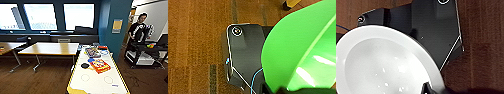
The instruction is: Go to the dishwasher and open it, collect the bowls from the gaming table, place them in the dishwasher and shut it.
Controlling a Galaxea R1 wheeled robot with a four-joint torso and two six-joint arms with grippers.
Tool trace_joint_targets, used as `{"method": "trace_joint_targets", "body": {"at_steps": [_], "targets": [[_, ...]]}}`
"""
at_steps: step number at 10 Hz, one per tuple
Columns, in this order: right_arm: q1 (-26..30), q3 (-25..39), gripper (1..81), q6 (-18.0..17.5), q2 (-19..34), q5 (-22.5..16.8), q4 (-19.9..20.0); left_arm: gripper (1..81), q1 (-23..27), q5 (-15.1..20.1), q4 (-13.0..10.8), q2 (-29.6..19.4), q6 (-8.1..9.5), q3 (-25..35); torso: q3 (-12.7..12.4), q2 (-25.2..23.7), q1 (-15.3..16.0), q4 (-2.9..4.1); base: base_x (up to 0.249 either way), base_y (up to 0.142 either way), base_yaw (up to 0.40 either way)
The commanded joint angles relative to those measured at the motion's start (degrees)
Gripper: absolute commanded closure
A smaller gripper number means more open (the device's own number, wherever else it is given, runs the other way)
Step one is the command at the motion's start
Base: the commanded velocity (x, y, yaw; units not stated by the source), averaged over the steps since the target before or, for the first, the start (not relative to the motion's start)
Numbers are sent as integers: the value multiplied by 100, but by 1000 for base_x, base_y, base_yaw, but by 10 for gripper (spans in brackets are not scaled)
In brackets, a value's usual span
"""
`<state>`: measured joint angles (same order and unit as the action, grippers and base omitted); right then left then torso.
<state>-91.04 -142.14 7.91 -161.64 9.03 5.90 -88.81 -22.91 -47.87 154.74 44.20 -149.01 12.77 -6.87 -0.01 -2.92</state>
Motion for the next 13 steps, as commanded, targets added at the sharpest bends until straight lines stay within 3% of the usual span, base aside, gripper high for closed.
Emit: {"method": "trace_joint_targets", "body": {"at_steps": [1, 13], "targets": [[152, -23, 811, 26, 76, -314, -107, 811, 149, 102, -82, -153, -17, -76, 0, 0, 1, 0, -104, 0, 0], [125, -216, 811, 26, -38, -306, -186, 811, 131, 102, -82, -118, -17, -111, 0, -2, 1, 0, -119, 0, 0]]}}
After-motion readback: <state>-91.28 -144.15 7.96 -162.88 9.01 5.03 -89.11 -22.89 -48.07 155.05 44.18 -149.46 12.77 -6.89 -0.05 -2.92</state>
